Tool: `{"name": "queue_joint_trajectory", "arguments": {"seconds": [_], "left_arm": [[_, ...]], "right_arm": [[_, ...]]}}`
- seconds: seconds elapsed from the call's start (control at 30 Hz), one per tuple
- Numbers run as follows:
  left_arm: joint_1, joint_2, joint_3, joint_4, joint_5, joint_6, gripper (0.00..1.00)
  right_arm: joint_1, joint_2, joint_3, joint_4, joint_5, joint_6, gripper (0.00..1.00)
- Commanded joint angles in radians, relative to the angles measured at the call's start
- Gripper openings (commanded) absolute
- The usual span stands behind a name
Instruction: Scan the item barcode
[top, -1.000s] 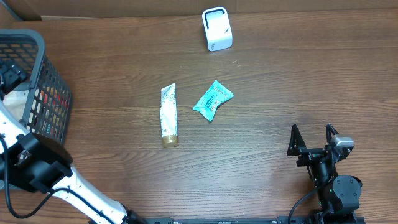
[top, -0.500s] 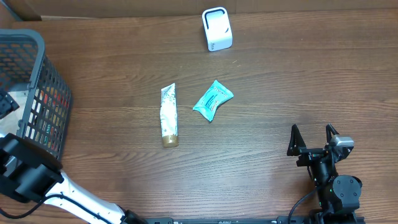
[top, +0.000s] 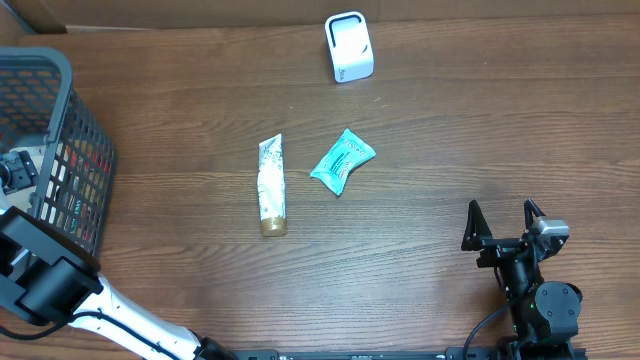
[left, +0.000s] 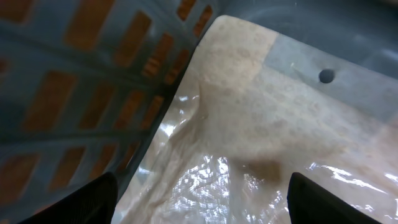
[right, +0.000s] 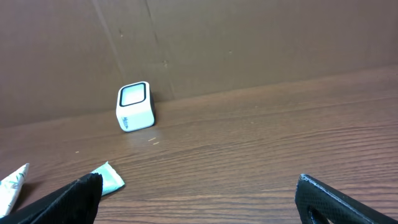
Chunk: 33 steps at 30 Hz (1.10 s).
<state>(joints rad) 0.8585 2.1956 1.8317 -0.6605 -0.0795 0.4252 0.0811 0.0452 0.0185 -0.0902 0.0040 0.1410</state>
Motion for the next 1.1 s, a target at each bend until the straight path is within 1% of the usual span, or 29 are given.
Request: {"name": "queue_joint_trajectory", "arguments": {"seconds": [0.0,0.13,0.33,0.47,0.5,0.53,0.6,0.7,0.73,0.8,0.83,0.97,1.07], "left_arm": [[0.007,0.006,-0.059,0.048,0.035,0.105,0.79],[0.008,0.006,-0.132,0.131,0.035,0.157,0.79],[0.016,0.008,-0.230,0.238,0.036,0.158,0.83],[0.018,0.008,-0.295,0.247,0.063,0.147,0.82],[0.018,0.008,-0.312,0.247,0.079,0.147,0.80],[0.018,0.008,-0.330,0.247,0.097,0.147,0.74],[0.018,0.008,-0.365,0.248,0.138,0.143,0.57],[0.018,0.008,-0.393,0.247,0.174,0.121,0.36],[0.018,0.008,-0.396,0.246,0.182,0.103,0.25],[0.018,0.008,-0.396,0.248,0.192,0.059,0.08],[0.018,0.008,-0.396,0.252,0.197,0.039,0.04],[0.017,0.007,-0.383,0.257,0.208,-0.058,0.04],[0.017,0.000,-0.347,0.240,0.208,-0.187,0.04]], "right_arm": [[0.004,-0.002,-0.011,0.007,0.003,-0.003,1.00],[0.004,-0.002,-0.011,0.006,0.003,-0.003,1.00],[0.004,-0.002,-0.011,0.007,0.003,-0.003,1.00],[0.004,-0.002,-0.011,0.006,0.003,-0.003,1.00],[0.004,-0.002,-0.011,0.007,0.003,-0.003,1.00],[0.004,-0.002,-0.011,0.006,0.003,-0.003,1.00],[0.004,-0.002,-0.011,0.007,0.003,-0.003,1.00],[0.004,-0.002,-0.011,0.006,0.002,-0.003,1.00],[0.004,-0.002,-0.011,0.007,0.003,-0.003,1.00],[0.004,-0.002,-0.011,0.006,0.003,-0.003,1.00],[0.004,-0.002,-0.011,0.007,0.003,-0.003,1.00],[0.004,-0.002,-0.011,0.006,0.003,-0.003,1.00],[0.004,-0.002,-0.011,0.006,0.003,-0.003,1.00]]}}
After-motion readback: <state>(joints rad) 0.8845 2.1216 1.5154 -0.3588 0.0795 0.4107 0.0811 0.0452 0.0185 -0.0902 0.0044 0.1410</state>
